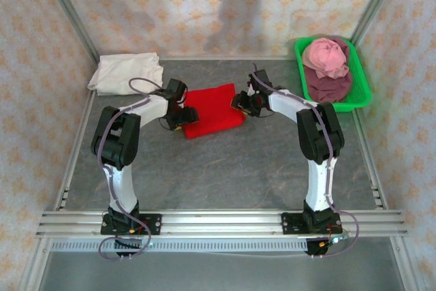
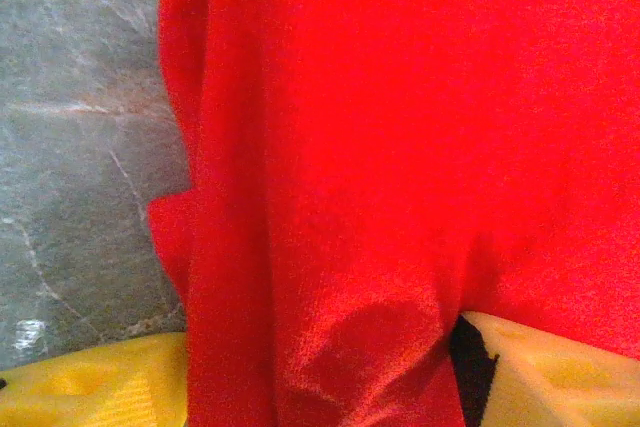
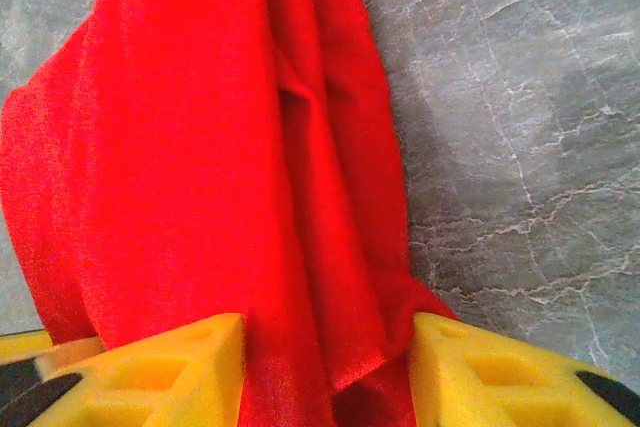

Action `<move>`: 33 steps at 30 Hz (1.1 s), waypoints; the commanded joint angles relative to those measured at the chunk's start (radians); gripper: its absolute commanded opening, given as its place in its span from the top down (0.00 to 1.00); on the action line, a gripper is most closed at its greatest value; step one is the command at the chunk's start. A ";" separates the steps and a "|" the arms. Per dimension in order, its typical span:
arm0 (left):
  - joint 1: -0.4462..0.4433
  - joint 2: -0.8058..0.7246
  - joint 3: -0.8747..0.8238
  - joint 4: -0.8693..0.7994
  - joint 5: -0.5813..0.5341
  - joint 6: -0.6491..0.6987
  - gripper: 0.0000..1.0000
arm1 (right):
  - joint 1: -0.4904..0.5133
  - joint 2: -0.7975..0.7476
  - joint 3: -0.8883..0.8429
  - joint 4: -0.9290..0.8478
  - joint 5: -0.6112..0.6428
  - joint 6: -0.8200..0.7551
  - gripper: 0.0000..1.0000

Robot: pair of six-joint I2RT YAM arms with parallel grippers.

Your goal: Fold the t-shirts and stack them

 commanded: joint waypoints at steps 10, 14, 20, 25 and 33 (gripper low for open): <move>-0.055 0.201 0.122 0.270 0.118 -0.031 0.73 | 0.013 0.029 -0.096 0.177 -0.074 0.050 0.59; -0.075 0.225 0.172 0.293 0.146 -0.024 0.87 | 0.020 0.040 -0.103 0.201 -0.080 0.055 0.60; -0.073 0.250 0.224 0.280 0.155 -0.012 1.00 | 0.020 0.044 -0.110 0.236 -0.085 0.069 0.60; -0.017 0.232 0.261 0.192 0.073 0.071 1.00 | 0.011 -0.027 -0.122 0.206 -0.063 0.042 0.59; 0.052 0.295 0.669 -0.185 -0.174 0.437 1.00 | 0.008 -0.213 -0.177 0.214 0.004 0.000 0.32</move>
